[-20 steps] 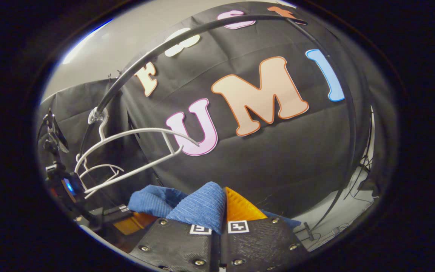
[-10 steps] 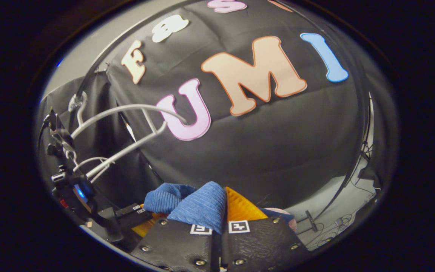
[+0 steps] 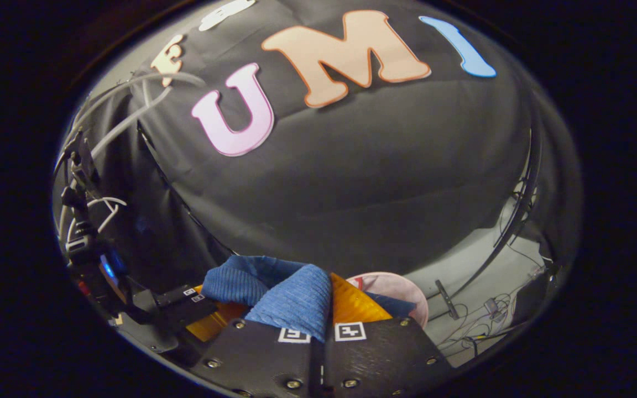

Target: Grasp the clothes on the hanger with both hands and then place them into the laundry hamper below.

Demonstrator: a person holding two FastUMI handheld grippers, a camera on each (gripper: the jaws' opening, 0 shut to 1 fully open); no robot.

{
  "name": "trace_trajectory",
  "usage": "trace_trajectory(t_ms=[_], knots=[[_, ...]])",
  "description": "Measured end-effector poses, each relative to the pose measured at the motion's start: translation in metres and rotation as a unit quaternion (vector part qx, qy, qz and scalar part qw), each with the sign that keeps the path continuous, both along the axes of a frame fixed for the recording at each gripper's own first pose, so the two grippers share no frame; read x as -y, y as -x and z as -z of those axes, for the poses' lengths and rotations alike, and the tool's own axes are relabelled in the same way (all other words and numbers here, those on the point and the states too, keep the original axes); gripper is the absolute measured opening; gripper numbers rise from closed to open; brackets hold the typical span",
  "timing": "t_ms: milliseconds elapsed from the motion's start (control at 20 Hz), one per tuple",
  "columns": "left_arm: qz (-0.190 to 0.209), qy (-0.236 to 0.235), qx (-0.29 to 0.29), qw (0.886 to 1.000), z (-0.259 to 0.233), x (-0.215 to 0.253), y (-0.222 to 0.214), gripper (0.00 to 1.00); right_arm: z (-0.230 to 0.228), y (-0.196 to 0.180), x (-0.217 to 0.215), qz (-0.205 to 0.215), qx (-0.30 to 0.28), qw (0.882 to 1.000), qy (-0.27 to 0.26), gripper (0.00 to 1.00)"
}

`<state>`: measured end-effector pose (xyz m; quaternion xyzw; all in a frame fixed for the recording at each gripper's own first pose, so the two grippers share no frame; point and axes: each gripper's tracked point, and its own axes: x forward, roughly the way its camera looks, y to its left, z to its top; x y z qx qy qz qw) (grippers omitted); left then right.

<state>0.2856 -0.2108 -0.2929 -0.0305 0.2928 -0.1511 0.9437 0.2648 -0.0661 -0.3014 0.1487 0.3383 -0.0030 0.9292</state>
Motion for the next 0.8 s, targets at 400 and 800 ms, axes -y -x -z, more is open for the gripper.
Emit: trace_trajectory(t_ms=[400,800], knots=[[0.046,-0.040,-0.100,0.993,0.112,0.004,0.010,0.07,0.108,0.014,0.008,0.042,-0.076,0.996,0.003,0.07],[0.060,-0.059,-0.159,0.984,0.178,0.005,0.012,0.08,0.175,0.027,0.027,0.074,-0.116,0.990,0.022,0.07]])
